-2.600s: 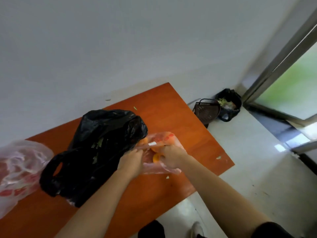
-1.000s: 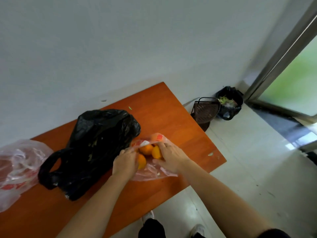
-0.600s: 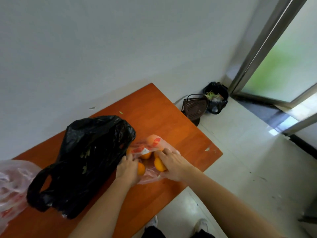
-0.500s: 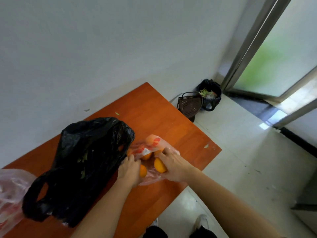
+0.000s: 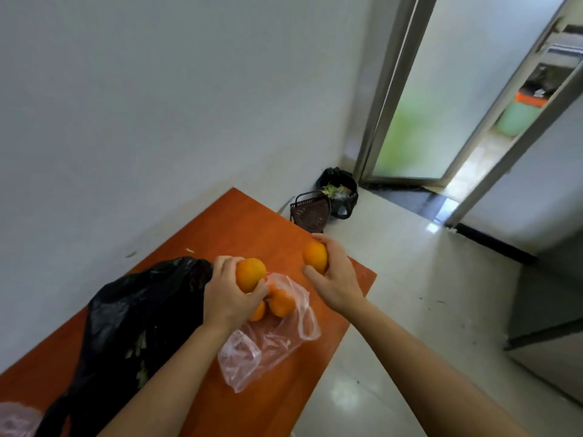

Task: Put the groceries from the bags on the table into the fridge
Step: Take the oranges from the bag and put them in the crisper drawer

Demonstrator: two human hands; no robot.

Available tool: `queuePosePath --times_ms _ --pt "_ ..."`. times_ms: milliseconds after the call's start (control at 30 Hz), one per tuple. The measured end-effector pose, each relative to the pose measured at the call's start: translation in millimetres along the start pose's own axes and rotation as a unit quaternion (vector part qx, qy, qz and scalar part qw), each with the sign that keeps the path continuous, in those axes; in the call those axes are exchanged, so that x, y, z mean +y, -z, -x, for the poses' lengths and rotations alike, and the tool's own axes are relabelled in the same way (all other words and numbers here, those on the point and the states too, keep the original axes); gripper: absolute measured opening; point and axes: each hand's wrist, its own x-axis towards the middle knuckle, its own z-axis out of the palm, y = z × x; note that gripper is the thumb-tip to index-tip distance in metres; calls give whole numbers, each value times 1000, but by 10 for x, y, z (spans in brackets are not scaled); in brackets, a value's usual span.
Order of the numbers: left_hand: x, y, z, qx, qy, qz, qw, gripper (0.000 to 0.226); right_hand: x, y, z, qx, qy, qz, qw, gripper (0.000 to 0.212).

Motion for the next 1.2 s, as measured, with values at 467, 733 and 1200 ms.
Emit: queuePosePath --times_ms 467,733,1200 --pt "4072 -1220 868 -15 -336 245 909 62 725 3821 1996 370 -15 87 925 49" --pt "6148 -2148 2506 -108 -472 289 825 62 1305 5942 3919 528 -65 104 840 37" --pt "8690 -3538 3064 -132 -587 293 743 58 2025 8326 4515 614 -77 151 771 64"
